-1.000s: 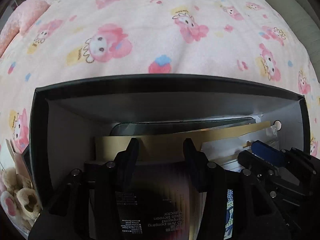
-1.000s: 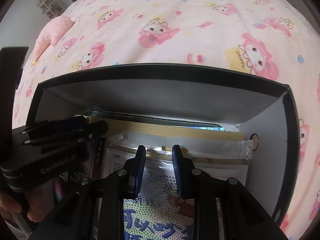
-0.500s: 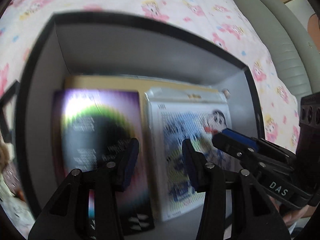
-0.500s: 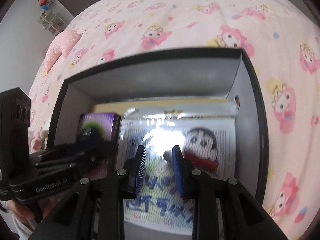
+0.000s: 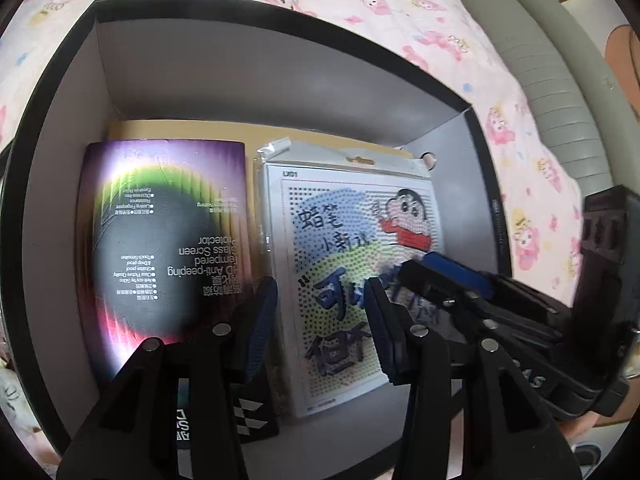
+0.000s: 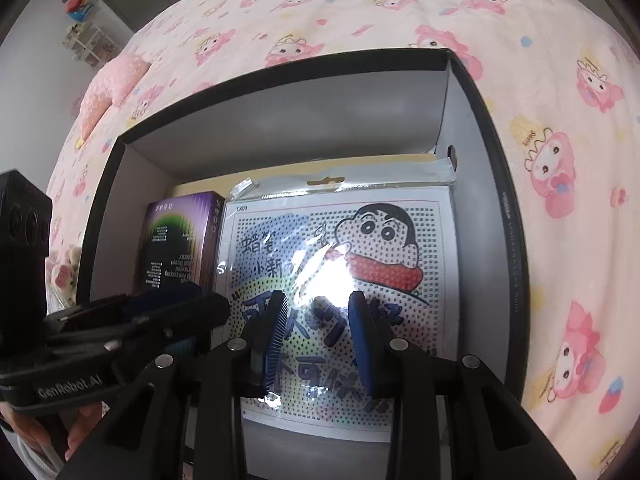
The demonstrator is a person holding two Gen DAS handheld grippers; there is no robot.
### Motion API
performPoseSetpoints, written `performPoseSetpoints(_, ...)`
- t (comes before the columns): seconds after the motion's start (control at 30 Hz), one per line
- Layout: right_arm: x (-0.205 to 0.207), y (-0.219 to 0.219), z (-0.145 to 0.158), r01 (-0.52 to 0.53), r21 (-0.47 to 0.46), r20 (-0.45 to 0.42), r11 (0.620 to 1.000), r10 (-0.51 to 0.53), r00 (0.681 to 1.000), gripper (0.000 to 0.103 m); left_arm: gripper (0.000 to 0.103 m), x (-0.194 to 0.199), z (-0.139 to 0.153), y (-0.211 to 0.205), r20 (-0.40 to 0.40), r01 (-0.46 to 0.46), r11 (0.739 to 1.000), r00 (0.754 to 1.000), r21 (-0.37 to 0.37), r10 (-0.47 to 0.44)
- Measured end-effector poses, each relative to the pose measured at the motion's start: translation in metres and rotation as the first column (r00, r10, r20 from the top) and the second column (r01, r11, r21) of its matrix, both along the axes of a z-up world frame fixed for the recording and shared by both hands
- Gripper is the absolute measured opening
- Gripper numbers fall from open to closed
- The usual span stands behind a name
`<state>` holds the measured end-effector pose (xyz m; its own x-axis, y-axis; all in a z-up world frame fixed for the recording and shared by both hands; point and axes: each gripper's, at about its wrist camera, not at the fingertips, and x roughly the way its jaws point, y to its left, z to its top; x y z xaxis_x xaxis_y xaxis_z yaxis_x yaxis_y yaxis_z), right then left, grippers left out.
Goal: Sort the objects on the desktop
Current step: 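Lower the Smart Devil box beside the bead kit with both grippers, then open both grippers and withdraw them from the box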
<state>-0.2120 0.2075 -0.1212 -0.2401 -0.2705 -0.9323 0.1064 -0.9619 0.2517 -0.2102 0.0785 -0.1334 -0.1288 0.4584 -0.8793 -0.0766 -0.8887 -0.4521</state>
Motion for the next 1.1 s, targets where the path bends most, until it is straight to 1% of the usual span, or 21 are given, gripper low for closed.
performPoseSetpoints(0.1, 0.000, -0.003, -0.001, -0.008, 0.013, -0.002, 1.000, 0.008, 1.000, 0.028, 0.038, -0.001, -0.003, -0.002, 0.010, -0.019, 1.000, 1.000, -0.012, 0.019)
performPoseSetpoints(0.13, 0.000, -0.003, -0.002, -0.012, 0.014, 0.004, 1.000, 0.012, 1.000, 0.028, 0.033, -0.001, -0.003, -0.003, 0.012, -0.022, 1.000, 1.000, -0.013, 0.022)
performPoseSetpoints(0.2, -0.001, -0.003, -0.004, -0.017, 0.026, 0.008, 1.000, 0.016, 1.000, 0.028, 0.031, -0.001, -0.004, -0.004, 0.015, -0.023, 1.000, 1.000, -0.005, 0.023)
performPoseSetpoints(0.3, -0.002, -0.001, -0.002, -0.004, 0.041, -0.003, 0.999, 0.004, 1.000, 0.028, 0.032, 0.002, -0.004, -0.009, 0.015, -0.030, 1.000, 0.999, 0.000, 0.030)
performPoseSetpoints(0.4, -0.002, 0.000, 0.000, 0.002, 0.049, -0.019, 0.999, -0.001, 1.000, 0.028, 0.036, 0.004, -0.008, -0.001, 0.038, -0.026, 1.000, 0.999, -0.004, 0.026)
performPoseSetpoints(0.5, -0.003, -0.001, 0.000, -0.002, 0.053, -0.020, 0.999, 0.003, 1.000, 0.028, 0.043, 0.005, -0.005, 0.007, 0.026, -0.015, 1.000, 1.000, -0.003, 0.015)
performPoseSetpoints(0.63, -0.004, 0.002, 0.001, 0.010, 0.076, -0.029, 0.997, -0.008, 1.000, 0.028, 0.049, 0.005, -0.006, 0.010, 0.028, -0.002, 1.000, 1.000, 0.008, 0.002)
performPoseSetpoints(0.7, -0.005, 0.004, 0.000, 0.017, 0.070, -0.024, 0.997, -0.016, 1.000, 0.028, 0.049, 0.006, -0.004, 0.007, 0.023, 0.005, 1.000, 1.000, 0.019, -0.006)
performPoseSetpoints(0.77, -0.006, 0.003, -0.002, 0.015, 0.065, -0.013, 0.998, -0.014, 1.000, 0.029, 0.049, 0.009, 0.000, 0.000, 0.004, -0.021, 0.999, 1.000, 0.032, 0.021)
performPoseSetpoints(0.83, -0.004, 0.001, -0.003, 0.008, 0.082, -0.012, 0.997, -0.007, 1.000, 0.029, 0.048, 0.012, 0.006, -0.007, -0.027, -0.052, 0.998, 0.998, 0.028, 0.053)
performPoseSetpoints(0.87, -0.004, 0.000, -0.003, 0.004, 0.089, -0.014, 0.996, -0.003, 1.000, 0.029, 0.048, 0.014, 0.007, -0.008, -0.028, -0.058, 0.998, 0.998, 0.035, 0.059)
performPoseSetpoints(0.9, -0.003, -0.001, -0.004, 0.000, 0.093, -0.014, 0.996, 0.001, 1.000, 0.030, 0.048, 0.014, 0.008, -0.008, -0.020, -0.058, 0.997, 0.998, 0.049, 0.059)
performPoseSetpoints(0.93, -0.003, -0.002, -0.005, -0.003, 0.095, -0.010, 0.995, 0.004, 1.000, 0.033, 0.048, 0.015, 0.007, -0.006, -0.004, -0.051, 0.996, 0.999, 0.071, 0.051)
performPoseSetpoints(0.97, -0.004, -0.003, -0.006, -0.006, 0.092, -0.002, 0.996, 0.007, 1.000, 0.035, 0.046, 0.015, 0.005, -0.004, 0.009, -0.044, 0.995, 0.999, 0.086, 0.044)
performPoseSetpoints(1.03, -0.005, -0.003, -0.011, -0.011, 0.074, 0.024, 0.997, 0.009, 1.000, 0.034, 0.044, 0.015, 0.002, -0.001, 0.019, -0.036, 0.997, 0.999, 0.071, 0.035)
performPoseSetpoints(1.1, -0.005, -0.001, -0.015, 0.001, 0.093, 0.032, 0.996, -0.004, 0.999, 0.035, 0.044, 0.017, 0.005, -0.004, 0.017, -0.030, 0.997, 0.999, 0.075, 0.029)
